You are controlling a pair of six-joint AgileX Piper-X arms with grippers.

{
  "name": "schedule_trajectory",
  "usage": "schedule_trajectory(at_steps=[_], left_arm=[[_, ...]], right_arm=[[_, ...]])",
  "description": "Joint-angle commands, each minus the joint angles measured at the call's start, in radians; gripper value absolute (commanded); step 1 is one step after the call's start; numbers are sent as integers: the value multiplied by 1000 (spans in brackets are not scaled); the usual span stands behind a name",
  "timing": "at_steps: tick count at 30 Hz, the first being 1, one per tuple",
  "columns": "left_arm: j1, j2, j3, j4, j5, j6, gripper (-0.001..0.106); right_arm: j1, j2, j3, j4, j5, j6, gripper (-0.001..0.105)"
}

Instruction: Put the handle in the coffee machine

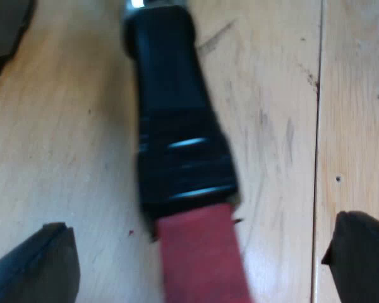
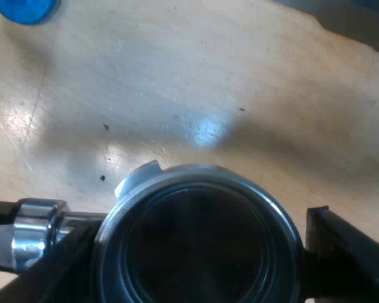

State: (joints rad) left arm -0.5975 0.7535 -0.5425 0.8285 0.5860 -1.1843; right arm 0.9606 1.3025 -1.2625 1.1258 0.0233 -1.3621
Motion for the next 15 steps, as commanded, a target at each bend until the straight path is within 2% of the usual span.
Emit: schedule_trajectory(at_steps=[1, 7, 15], left_arm=[[-8, -1, -2, -23, -41, -14, 81], [-8, 14, -2, -69, -63, -16, 81], [-8, 65, -2, -75, -65, -16, 81]], right_arm=[[2, -17, -8, -14, -5, -2, 0], [2, -17, -8, -14, -5, -2, 0], [2, -17, -8, -14, -5, -2, 0]])
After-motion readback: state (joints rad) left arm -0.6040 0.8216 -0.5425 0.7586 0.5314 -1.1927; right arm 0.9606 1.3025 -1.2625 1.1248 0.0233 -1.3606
